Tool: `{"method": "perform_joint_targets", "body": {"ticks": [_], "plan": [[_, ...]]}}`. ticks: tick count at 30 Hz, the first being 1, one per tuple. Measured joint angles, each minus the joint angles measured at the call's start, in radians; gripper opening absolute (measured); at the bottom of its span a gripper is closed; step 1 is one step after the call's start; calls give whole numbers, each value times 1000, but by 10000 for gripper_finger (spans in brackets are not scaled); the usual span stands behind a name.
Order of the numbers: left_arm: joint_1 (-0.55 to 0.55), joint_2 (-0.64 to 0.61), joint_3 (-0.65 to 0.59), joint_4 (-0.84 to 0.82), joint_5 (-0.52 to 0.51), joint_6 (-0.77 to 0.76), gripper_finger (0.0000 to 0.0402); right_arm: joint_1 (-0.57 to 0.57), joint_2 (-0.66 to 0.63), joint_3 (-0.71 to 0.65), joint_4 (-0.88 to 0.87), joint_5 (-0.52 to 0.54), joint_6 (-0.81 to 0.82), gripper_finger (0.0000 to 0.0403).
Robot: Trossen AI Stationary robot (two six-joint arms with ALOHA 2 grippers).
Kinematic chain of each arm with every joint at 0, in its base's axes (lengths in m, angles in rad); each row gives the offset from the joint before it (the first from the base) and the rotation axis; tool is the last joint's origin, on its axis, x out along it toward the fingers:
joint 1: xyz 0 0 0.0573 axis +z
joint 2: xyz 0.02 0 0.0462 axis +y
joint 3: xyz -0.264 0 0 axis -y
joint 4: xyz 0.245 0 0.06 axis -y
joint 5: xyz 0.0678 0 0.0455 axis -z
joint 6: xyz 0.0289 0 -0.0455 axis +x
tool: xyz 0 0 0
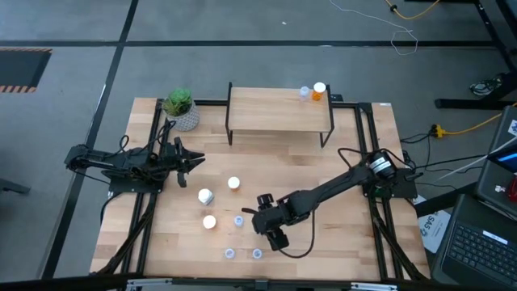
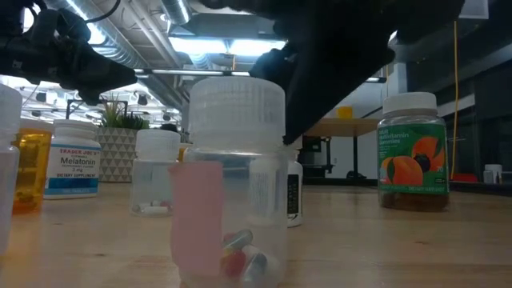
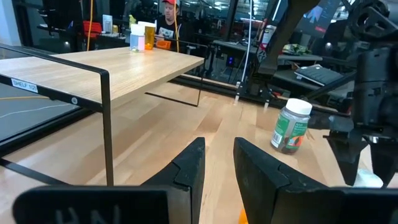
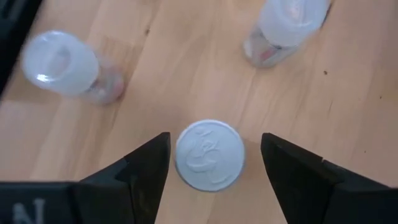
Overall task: Pick and place medicine bottles onto shelf by color
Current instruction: Put the white pill bottle on the shelf
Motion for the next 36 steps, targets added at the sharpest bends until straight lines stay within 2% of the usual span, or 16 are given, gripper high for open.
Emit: {"method": "perform_joint_targets", "body": {"ticks": [6, 13, 16, 20, 24, 28, 33, 36], "plan": [[0, 0, 0, 0, 0, -1, 80, 1, 3, 0, -2, 24, 30, 240], [0, 0, 0, 0, 0, -1, 80, 1, 0, 11, -18, 25, 57, 155], [0, 0, 0, 0, 0, -1, 80, -3, 0, 53, -59, 27, 51, 151], [0, 0, 0, 0, 0, -1, 80, -23, -1, 189, -257, 91, -7, 151], [0, 0, 0, 0, 0, 0, 80, -73, -1, 381, -525, 258, -85, 151], [0, 0, 0, 0, 0, 0, 80, -165, -3, 588, -698, 374, -163, 151], [0, 0, 0, 0, 0, 1, 80, -335, -3, 825, -776, 456, -263, 151], [0, 0, 0, 0, 0, 1, 80, -460, -53, 809, -690, 450, -344, 151]]}}
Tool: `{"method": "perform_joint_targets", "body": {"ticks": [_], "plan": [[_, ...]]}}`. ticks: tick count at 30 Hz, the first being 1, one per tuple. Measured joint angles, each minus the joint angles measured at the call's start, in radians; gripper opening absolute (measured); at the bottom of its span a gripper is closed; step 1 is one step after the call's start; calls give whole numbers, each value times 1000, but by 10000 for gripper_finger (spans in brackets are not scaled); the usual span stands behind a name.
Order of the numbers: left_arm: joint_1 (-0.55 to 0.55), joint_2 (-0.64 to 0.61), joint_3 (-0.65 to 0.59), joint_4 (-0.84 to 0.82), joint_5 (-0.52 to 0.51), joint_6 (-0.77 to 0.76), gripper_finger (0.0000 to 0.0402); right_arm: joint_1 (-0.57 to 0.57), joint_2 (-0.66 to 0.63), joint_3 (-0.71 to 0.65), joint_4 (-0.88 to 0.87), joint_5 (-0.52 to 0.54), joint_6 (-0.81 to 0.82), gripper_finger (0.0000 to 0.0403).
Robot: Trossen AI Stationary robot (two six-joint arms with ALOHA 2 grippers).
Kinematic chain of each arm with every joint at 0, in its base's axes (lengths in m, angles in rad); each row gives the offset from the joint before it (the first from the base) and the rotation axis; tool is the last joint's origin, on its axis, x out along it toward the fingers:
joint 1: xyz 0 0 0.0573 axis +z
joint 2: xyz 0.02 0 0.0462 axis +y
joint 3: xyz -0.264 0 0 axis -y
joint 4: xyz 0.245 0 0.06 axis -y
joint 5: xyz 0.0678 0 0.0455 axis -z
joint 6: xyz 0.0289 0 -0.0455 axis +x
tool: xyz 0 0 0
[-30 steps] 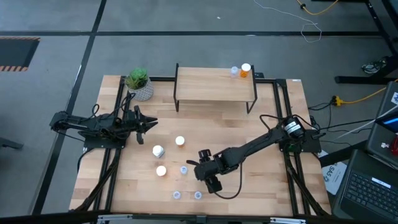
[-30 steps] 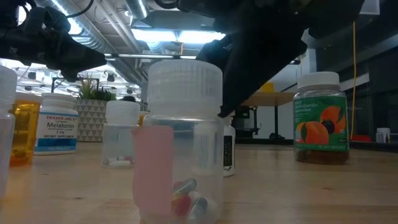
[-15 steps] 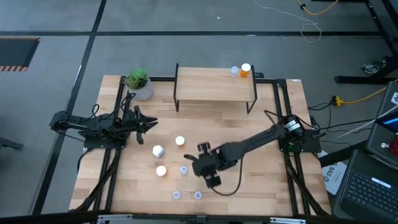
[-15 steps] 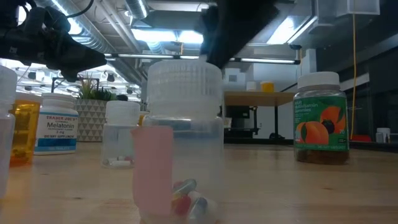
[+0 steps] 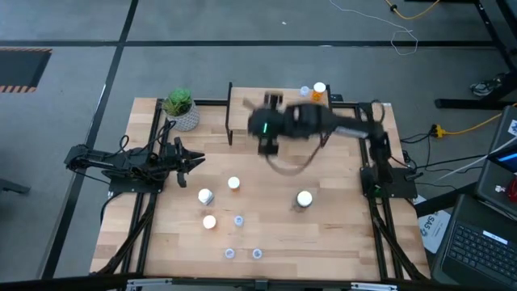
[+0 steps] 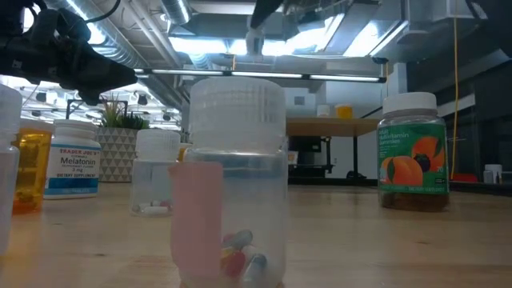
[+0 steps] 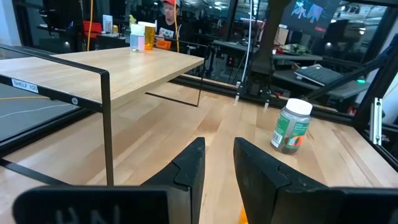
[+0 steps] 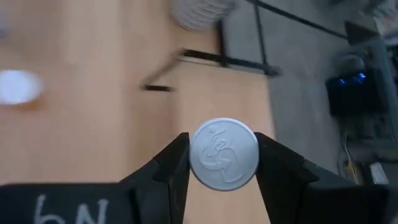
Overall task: Pick and place medicine bottles onto shelf by color
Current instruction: Put the white pill bottle on the shelf
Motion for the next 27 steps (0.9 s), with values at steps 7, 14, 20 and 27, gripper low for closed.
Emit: {"method": "perform_joint_targets", "body": {"ticks": [7, 14, 20, 27], "plan": [[0, 0, 0, 0, 0, 0, 80, -354, -25, -50, 8, -249, -25, 151], [0, 0, 0, 0, -1, 9, 80, -588, -23, -193, 71, -400, -28, 151], [0, 0, 0, 0, -5, 9, 80, -643, -23, -265, 97, -525, -78, 151], [0, 0, 0, 0, -6, 8, 80, -654, -24, -333, 137, -552, -123, 151]]}}
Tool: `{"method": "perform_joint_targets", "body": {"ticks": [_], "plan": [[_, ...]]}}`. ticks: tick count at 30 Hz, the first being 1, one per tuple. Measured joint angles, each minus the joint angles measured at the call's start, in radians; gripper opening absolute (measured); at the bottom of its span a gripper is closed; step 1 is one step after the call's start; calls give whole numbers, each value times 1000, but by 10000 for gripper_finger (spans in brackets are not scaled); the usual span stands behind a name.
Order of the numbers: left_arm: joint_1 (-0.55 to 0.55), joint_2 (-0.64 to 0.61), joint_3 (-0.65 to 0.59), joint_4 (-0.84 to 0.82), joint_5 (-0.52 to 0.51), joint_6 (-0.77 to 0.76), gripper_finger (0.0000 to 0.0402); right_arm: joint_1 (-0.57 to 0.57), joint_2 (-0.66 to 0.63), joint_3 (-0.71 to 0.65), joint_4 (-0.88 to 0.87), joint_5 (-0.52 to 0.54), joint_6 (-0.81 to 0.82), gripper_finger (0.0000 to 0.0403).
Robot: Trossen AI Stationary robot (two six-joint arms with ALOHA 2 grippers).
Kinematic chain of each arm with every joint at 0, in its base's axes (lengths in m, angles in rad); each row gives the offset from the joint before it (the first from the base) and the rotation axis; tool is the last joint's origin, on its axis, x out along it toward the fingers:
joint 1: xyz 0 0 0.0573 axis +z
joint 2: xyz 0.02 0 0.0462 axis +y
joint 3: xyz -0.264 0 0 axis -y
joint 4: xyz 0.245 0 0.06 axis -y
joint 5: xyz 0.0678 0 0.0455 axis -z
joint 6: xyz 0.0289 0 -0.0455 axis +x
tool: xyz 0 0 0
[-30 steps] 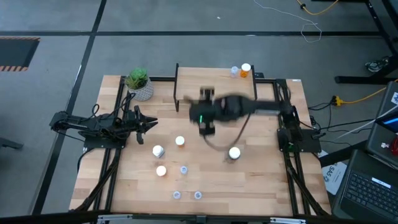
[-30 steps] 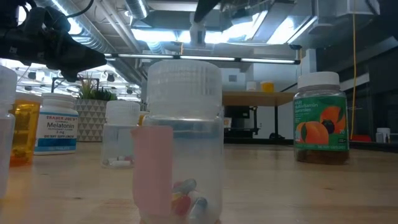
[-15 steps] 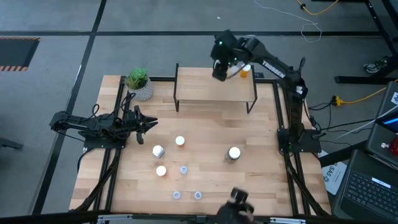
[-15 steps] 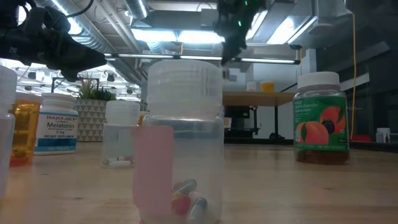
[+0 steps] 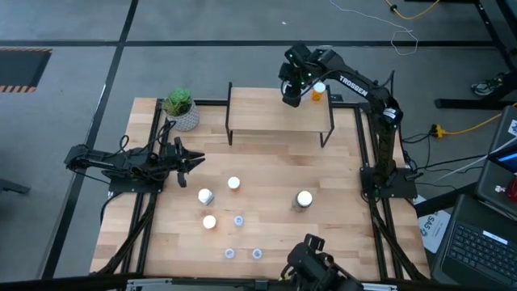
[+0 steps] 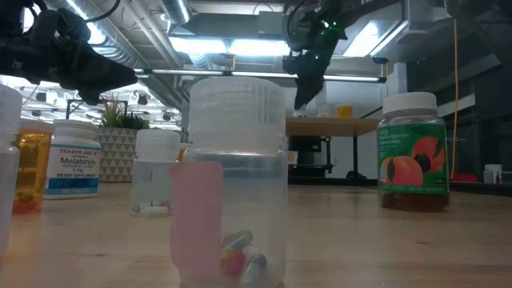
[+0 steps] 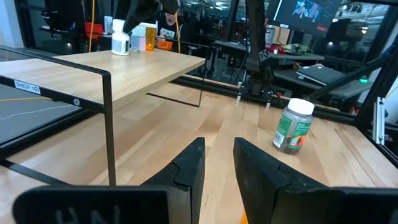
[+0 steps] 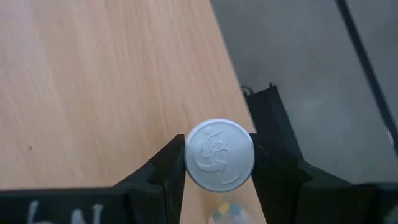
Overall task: Pick and place medicine bottles onto shelf by color
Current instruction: Put the white pill bottle on the shelf, then put the green pill bottle on the shelf
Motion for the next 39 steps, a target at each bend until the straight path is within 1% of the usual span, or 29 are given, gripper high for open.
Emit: {"method": "perform_joint_targets", "body": {"ticks": [2, 3, 9, 11, 13, 16, 18, 22, 24, 26, 29, 30, 33, 35, 39], "plan": [[0, 0, 0, 0, 0, 0, 80, 0, 0, -2, 3, 2, 0, 156], [0, 0, 0, 0, 0, 0, 80, 0, 0, -2, 7, 2, 0, 167], [0, 0, 0, 1, 0, -1, 80, 0, 1, 45, 20, 2, 4, 274], [0, 0, 0, 1, 0, -3, 80, 0, 1, 62, 8, 3, 17, 296], [0, 0, 0, 1, 0, -3, 80, 0, 1, 78, 6, 3, 18, 308], [0, 0, 0, 1, 0, -3, 80, 1, 1, 121, -8, 3, 36, 313], [0, 0, 0, 1, 0, -3, 80, 8, 1, 164, -26, -27, 75, 314], [0, 0, 0, 1, 1, -3, 80, 49, 1, 256, -149, -195, 143, 315], [0, 0, 0, 1, 0, -3, 80, 89, 0, 283, -240, -256, 154, 316], [0, 0, 0, 1, 0, -3, 80, 136, 0, 293, -327, -257, 156, 315], [0, 0, 0, 1, 1, -1, 80, 210, 0, 293, -476, -220, 204, 308], [0, 0, 0, 1, 1, 0, 80, 236, 0, 283, -496, -204, 220, 305], [0, 0, 0, 1, 0, 0, 80, 318, -13, 236, -487, -191, 283, 293], [0, 0, 0, 1, 1, 0, 80, 369, -25, 218, -484, -191, 308, 286], [0, 0, 0, -1, 2, 0, 80, 461, -60, 136, -485, -174, 336, 276]]}}
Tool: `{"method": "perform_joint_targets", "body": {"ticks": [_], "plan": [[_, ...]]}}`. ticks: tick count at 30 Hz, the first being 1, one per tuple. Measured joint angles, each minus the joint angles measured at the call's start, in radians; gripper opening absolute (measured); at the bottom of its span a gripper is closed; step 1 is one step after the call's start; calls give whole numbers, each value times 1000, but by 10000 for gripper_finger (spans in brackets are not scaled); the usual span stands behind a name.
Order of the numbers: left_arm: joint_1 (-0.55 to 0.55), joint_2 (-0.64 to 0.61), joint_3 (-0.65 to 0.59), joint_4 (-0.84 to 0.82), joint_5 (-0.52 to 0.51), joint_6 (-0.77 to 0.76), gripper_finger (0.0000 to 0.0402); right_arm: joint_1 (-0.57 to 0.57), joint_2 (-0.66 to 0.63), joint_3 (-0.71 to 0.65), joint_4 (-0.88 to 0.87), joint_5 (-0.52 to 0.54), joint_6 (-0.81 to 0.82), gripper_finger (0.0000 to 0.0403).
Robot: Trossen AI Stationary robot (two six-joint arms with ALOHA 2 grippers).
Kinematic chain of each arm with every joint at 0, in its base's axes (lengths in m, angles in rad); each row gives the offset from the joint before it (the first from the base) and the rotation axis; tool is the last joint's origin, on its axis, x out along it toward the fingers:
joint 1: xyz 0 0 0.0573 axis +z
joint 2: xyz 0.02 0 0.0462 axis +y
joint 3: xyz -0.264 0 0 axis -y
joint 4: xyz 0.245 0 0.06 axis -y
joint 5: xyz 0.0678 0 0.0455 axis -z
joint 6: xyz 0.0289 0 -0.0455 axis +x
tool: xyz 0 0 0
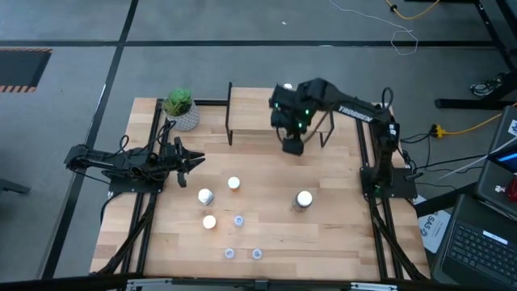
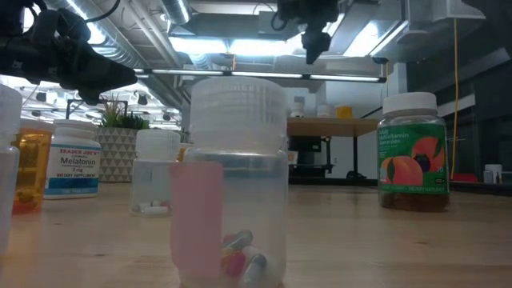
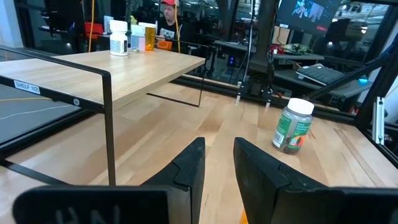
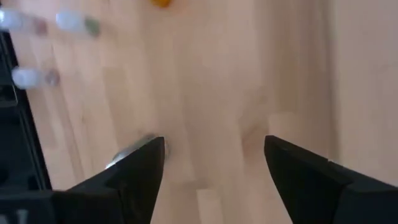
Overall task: Pick and place medicine bottles onto shelf by color
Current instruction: Put the green pill bottle on the shelf
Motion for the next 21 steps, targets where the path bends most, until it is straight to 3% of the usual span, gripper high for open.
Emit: {"method": "perform_joint_targets", "body": {"ticks": [12, 21], "plan": [[0, 0, 0, -5, 1, -10, 80, 223, -173, -359, 10, 4, 214, 275], [0, 0, 0, -5, 1, -4, 80, 338, -182, -525, 84, 6, 444, 275]]}}
